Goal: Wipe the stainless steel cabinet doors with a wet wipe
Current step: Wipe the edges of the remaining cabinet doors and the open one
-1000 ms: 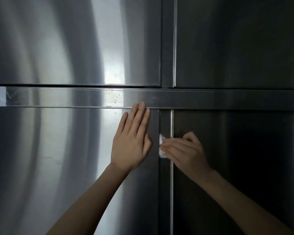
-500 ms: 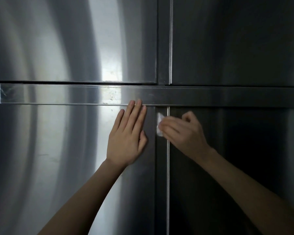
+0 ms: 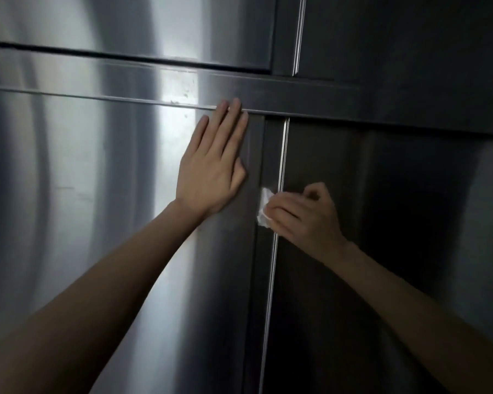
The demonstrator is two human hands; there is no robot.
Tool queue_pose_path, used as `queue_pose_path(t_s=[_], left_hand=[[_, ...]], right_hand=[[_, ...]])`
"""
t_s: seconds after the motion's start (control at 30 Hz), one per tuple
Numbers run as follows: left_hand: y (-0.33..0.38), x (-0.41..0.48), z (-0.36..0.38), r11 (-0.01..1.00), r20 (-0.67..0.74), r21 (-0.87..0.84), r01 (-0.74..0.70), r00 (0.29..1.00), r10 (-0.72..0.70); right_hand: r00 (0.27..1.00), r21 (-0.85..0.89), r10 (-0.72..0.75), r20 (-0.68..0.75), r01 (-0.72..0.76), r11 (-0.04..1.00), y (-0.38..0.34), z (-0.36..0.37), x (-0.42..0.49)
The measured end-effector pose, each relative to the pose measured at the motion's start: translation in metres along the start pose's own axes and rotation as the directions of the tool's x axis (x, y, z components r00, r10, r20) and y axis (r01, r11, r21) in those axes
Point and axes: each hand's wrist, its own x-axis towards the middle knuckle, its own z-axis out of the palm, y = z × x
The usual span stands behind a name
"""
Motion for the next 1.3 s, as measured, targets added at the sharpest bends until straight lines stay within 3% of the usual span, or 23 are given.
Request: queue_pose_path(t_s=[0.1, 0.2, 0.33, 0.5, 0.57, 0.73, 0.87, 1.03, 1.2, 1.3], left_hand=[[0.001, -0.001, 0.001, 1.000, 0.012, 0.001, -0.013, 1.000, 0.013], [0.005, -0.021, 0.006, 0.999, 0.016, 0.021, -0.047, 0.999, 0.047], [0.033, -0.079, 0.015, 0.998, 0.060, -0.029, -0.051, 0.997, 0.053], [0.062, -0.141, 0.022, 0.998, 0.097, -0.069, -0.009, 0.995, 0.015], [0.065, -0.151, 0.024, 0.997, 0.095, -0.076, 0.017, 0.995, -0.009], [0.068, -0.171, 0.030, 0.992, 0.044, -0.074, 0.105, 0.994, -0.102], [0.078, -0.183, 0.033, 0.986, 0.019, -0.070, 0.149, 0.989, -0.148], [0.090, -0.202, 0.027, 0.983, 0.082, -0.065, 0.174, 0.982, -0.169], [0.081, -0.203, 0.010, 0.992, 0.179, -0.045, 0.116, 0.978, -0.106], [0.081, -0.202, 0.007, 0.992, 0.196, -0.041, 0.122, 0.974, -0.111]], right_hand=[[0.993, -0.158, -0.049, -0.108, 0.032, 0.987, 0.004, -0.007, 0.025], [0.971, -0.161, 0.016, -0.239, -0.056, 0.985, -0.001, -0.002, 0.031], [0.976, 0.057, 0.141, -0.163, -0.134, 0.989, -0.034, 0.024, -0.027], [0.990, -0.050, -0.077, -0.122, 0.071, 0.996, -0.058, 0.041, -0.092], [0.991, -0.033, -0.005, -0.136, 0.000, 0.999, -0.046, 0.038, -0.069], [0.929, 0.031, 0.170, -0.329, -0.170, 0.985, -0.035, 0.034, -0.022], [0.960, 0.066, 0.126, -0.249, -0.113, 0.991, -0.066, 0.052, -0.080], [0.986, -0.010, -0.073, -0.150, 0.073, 0.997, -0.079, 0.059, -0.129], [0.961, -0.017, 0.053, -0.271, -0.060, 0.998, -0.059, 0.043, -0.076], [0.972, 0.065, 0.099, -0.213, -0.087, 0.994, -0.058, 0.044, -0.076]])
